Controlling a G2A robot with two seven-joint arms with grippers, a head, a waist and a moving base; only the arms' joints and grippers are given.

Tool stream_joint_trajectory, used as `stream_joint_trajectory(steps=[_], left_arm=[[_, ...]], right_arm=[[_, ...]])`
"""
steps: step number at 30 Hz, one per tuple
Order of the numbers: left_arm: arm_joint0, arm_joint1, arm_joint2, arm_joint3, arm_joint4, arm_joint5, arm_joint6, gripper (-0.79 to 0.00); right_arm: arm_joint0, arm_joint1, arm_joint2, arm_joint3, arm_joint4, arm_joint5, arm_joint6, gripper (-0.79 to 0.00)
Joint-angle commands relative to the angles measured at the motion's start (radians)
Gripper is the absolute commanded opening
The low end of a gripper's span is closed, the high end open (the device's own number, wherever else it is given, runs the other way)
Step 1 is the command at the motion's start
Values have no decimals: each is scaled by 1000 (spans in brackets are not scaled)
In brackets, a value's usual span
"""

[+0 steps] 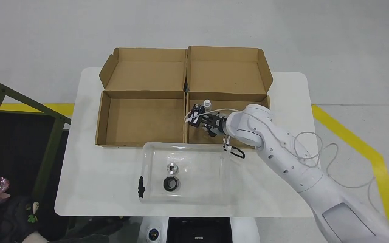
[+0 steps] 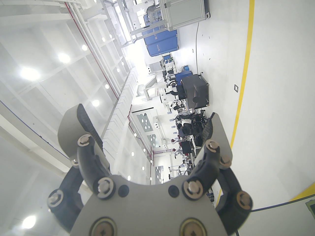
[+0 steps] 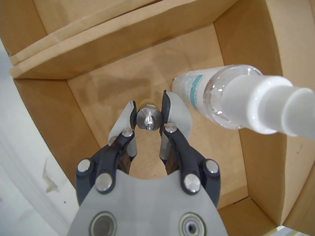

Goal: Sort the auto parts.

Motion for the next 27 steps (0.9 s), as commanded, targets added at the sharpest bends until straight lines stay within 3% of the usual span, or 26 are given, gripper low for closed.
stream_joint_trajectory(steps=[1,7,27], left_arm=[[0,0,0,0,0,0,0,0],[0,0,0,0,0,0,0,0],[0,0,0,0,0,0,0,0]], right_arm=[[-1,-1,1,-2,1,-2,0,-551],[-14,3,15,-51,-5,-23,8,-474],[-185,52,122,-417,-86,-122,-57,-413]])
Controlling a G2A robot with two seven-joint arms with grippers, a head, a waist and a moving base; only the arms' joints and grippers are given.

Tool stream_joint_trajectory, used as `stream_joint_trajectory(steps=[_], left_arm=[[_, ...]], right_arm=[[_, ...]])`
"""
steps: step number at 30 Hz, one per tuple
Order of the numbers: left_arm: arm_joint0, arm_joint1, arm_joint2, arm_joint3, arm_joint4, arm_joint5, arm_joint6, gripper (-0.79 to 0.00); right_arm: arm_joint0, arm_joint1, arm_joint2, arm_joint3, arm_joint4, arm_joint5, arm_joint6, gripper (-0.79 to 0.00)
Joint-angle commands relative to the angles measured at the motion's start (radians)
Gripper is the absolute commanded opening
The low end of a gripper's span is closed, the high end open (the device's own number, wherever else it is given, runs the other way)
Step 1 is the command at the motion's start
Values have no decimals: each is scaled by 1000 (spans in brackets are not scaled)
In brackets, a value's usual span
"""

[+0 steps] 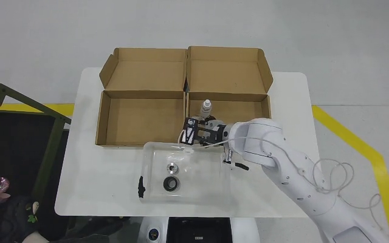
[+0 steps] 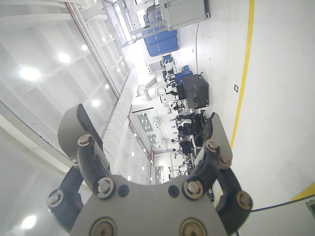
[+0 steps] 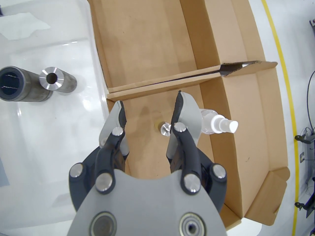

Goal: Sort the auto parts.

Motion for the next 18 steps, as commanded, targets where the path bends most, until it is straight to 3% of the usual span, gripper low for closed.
stream_joint_trajectory(steps=[1,18], left_arm=[[0,0,0,0,0,0,0,0],[0,0,0,0,0,0,0,0]], right_arm=[[-18,3,4,-24,1,-19,-25,-409],[-115,6,-38,-83,-77,-65,-233,-394]])
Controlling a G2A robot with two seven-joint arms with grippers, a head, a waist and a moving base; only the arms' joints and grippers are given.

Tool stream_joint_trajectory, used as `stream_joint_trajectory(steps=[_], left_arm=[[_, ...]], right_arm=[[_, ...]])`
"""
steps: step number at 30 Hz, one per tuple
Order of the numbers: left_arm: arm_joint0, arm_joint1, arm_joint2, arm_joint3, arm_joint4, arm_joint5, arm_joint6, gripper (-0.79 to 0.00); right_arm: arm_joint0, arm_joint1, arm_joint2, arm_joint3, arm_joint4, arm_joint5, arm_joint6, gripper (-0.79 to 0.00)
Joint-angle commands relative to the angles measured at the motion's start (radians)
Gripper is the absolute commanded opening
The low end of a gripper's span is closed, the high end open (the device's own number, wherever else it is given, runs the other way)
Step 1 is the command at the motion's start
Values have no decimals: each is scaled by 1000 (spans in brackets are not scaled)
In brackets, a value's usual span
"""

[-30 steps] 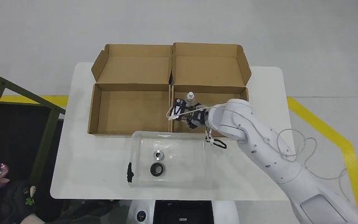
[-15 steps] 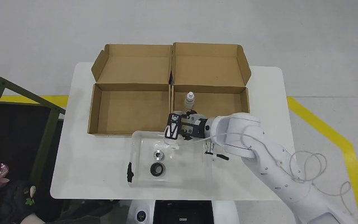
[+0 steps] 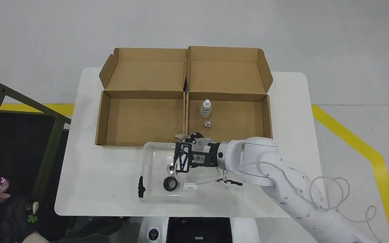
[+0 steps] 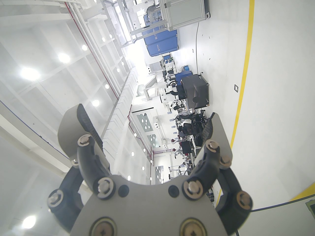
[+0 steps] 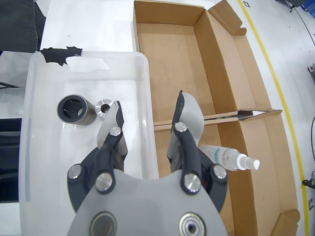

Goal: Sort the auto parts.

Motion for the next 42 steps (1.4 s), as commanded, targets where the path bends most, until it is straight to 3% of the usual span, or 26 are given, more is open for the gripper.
stream_joint_trajectory(steps=[1,42], left_arm=[[0,0,0,0,0,0,0,0],[0,0,0,0,0,0,0,0]], right_arm=[[-3,-2,-15,0,-10,-6,-7,-394],[79,-61,-173,220,-9,-39,81,-406]])
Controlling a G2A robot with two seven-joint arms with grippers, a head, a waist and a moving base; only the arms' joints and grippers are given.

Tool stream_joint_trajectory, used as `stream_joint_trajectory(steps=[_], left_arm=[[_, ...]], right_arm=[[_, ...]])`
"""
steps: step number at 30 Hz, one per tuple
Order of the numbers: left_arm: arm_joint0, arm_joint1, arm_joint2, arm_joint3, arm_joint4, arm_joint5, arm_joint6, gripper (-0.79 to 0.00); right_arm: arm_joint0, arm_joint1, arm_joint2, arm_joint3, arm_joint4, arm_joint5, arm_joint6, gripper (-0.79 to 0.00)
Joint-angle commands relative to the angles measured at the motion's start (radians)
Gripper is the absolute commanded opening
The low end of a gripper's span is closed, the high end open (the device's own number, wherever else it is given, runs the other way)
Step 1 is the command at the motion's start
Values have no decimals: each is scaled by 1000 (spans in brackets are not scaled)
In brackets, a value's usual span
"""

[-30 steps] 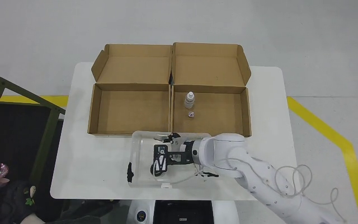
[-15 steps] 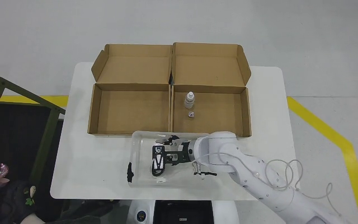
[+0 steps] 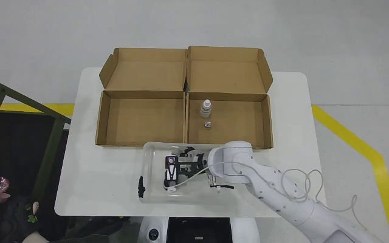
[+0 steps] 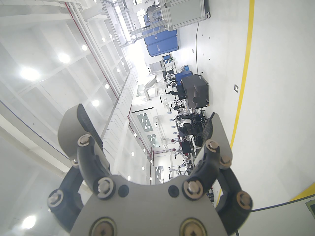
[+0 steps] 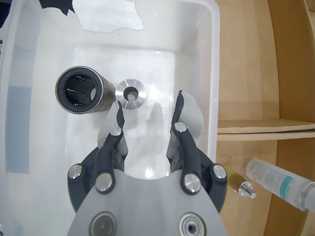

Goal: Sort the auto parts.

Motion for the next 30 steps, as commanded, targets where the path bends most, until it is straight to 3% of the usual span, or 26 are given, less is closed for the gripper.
stream_joint_trajectory(steps=[1,30], left_arm=[[0,0,0,0,0,0,0,0],[0,0,0,0,0,0,0,0]], right_arm=[[3,-3,-7,8,1,-1,-1,-406],[91,-78,-113,183,27,-4,-28,-416]])
